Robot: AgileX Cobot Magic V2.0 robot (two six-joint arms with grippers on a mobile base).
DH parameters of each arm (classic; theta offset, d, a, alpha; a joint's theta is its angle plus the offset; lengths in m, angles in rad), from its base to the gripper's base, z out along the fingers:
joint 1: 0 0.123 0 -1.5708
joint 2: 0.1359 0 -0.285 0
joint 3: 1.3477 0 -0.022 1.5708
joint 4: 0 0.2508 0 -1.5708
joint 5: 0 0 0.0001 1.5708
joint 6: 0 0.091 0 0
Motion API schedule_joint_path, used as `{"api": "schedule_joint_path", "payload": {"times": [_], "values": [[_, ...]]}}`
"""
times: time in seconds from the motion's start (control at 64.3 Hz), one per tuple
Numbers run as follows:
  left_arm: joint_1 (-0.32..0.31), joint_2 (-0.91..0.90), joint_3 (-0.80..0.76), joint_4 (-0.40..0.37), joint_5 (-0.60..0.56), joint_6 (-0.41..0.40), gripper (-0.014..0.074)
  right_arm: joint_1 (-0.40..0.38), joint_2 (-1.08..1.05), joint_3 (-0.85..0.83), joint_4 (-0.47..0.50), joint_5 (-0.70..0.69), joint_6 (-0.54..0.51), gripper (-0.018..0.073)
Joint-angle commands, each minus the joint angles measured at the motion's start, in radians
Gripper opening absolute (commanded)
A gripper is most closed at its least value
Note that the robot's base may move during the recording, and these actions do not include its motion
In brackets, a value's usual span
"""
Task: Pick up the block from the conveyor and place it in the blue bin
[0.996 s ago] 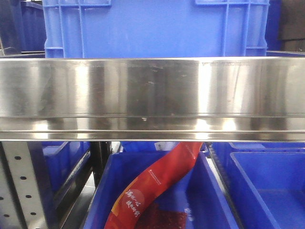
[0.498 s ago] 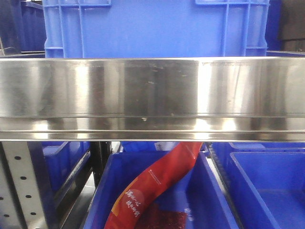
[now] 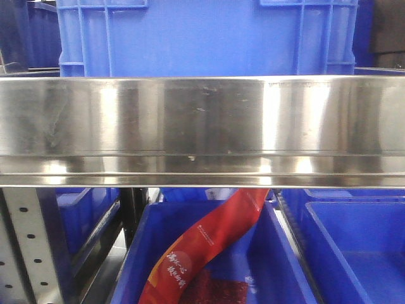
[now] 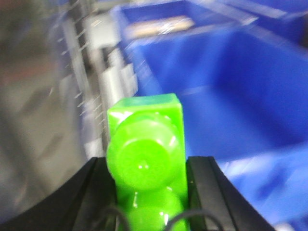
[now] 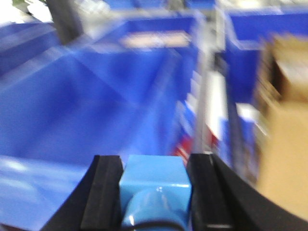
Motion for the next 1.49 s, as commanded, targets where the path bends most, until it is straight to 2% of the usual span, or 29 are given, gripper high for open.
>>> {"api": "schedule_joint_path", "payload": {"times": [0.0,0.218,0.451,0.529,0.622,0.685,0.731,0.778,0.84,0.856,0.965,1.089,1.214,1.354,1.416,1.478], "values": [[-0.050,0.090,-0.126,-0.014,-0.030,0.012,-0.0111,0.046,0.070,-0.077,0.037,-0.036,-0.029,-0.0162],[-0.174,0.373,-0.365,-0.014,-0.030,0.012,-0.0111,0.201,0.297,-0.252,0.035,-0.064,-0.044,-0.0162],[-0.188,0.561,-0.428,-0.016,-0.028,0.012,-0.0109,0.214,0.483,-0.287,0.021,-0.066,-0.044,-0.0162],[-0.188,0.597,-0.428,-0.016,-0.028,0.012,-0.0069,0.214,0.532,-0.287,0.007,-0.066,-0.044,-0.0135],[-0.188,0.619,-0.428,-0.016,-0.028,0.012,0.0077,0.214,0.557,-0.287,0.007,-0.066,-0.044,-0.0007],[-0.188,0.623,-0.428,-0.018,-0.028,0.012,0.0206,0.214,0.562,-0.287,0.007,-0.062,-0.044,0.0153],[-0.188,0.625,-0.428,-0.019,-0.028,0.012,0.0338,0.214,0.562,-0.287,0.007,-0.062,-0.044,0.0277],[-0.188,0.625,-0.428,-0.019,-0.028,0.012,0.0459,0.214,0.561,-0.287,0.007,-0.066,-0.044,0.0435],[-0.188,0.625,-0.428,-0.019,-0.028,0.012,0.0629,0.214,0.561,-0.287,0.007,-0.070,-0.044,0.0556],[-0.188,0.625,-0.428,-0.019,-0.028,0.012,0.0624,0.214,0.561,-0.287,0.007,-0.070,-0.044,0.0577],[-0.188,0.616,-0.428,-0.019,-0.024,0.012,0.0536,0.214,0.555,-0.287,0.007,-0.070,-0.044,0.0554],[-0.188,0.587,-0.428,-0.020,0.010,0.012,0.0429,0.214,0.529,-0.287,0.007,-0.068,-0.044,0.0468],[-0.188,0.529,-0.428,-0.020,0.058,0.012,0.0262,0.214,0.476,-0.287,0.004,-0.062,-0.044,0.0212],[-0.185,0.443,-0.428,-0.012,0.108,0.012,0.0011,0.214,0.392,-0.276,-0.044,-0.039,-0.044,-0.0154],[-0.185,0.396,-0.428,0.014,0.137,0.012,-0.0114,0.211,0.343,-0.252,-0.063,-0.043,-0.044,-0.0158],[-0.185,0.350,-0.414,0.031,0.154,0.010,-0.0111,0.209,0.289,-0.215,-0.085,-0.050,-0.044,-0.0158]]}}
